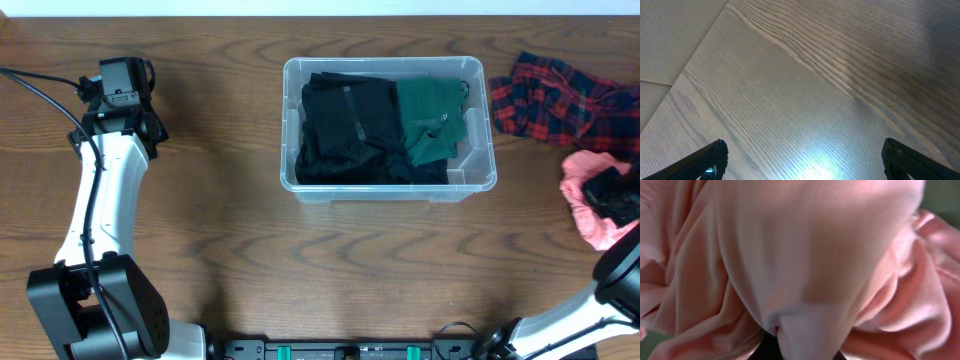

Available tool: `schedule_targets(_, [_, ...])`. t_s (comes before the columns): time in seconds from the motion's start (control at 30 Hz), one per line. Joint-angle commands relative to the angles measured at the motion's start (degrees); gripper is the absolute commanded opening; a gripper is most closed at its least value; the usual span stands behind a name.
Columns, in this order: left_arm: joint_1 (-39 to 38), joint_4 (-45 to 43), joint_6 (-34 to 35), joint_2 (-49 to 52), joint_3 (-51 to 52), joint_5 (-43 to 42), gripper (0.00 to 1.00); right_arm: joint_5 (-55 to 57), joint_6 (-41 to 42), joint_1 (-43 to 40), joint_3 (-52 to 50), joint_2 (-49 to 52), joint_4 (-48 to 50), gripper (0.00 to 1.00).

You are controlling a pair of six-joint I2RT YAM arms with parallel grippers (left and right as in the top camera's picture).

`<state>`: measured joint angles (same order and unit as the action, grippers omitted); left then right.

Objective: Pack container
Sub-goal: 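Carry the pink garment left and lower it into the container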

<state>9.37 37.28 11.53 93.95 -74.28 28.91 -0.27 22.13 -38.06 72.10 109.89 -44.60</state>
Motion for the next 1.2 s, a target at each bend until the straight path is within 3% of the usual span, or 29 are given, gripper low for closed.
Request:
schedule_targets(0.0, [0.2,0.2,-0.6,-0.7,-0.8,0.9,0.98,-6.2,-3.0,5.1,-1.0,-7.8,-0.3,0.05])
schedule_targets(0.3, [0.2,0.2,-0.6,-0.7,-0.8,0.9,0.98,-6.3,-2.9,19.0,-0.6,-28.5,0.3,0.07])
schedule_targets(0.47, [0.2,0.2,-0.6,-0.7,-0.8,0.9,0.98,-6.2,-2.4,29.6,-0.5,-35.0,1.8,0.07])
schedule_targets(0.83, [0.2,0.2,-0.6,-0.7,-0.8,0.9,0.98,-2.7,-0.7,49.8,-0.5,-31.2,1.9,0.08])
schedule_targets(1.17, [0.2,0.2,-0.6,-0.7,-0.8,0.9,0.98,-2.8,-0.8,55.7,-0.6,-24.3,-2.8,0.1])
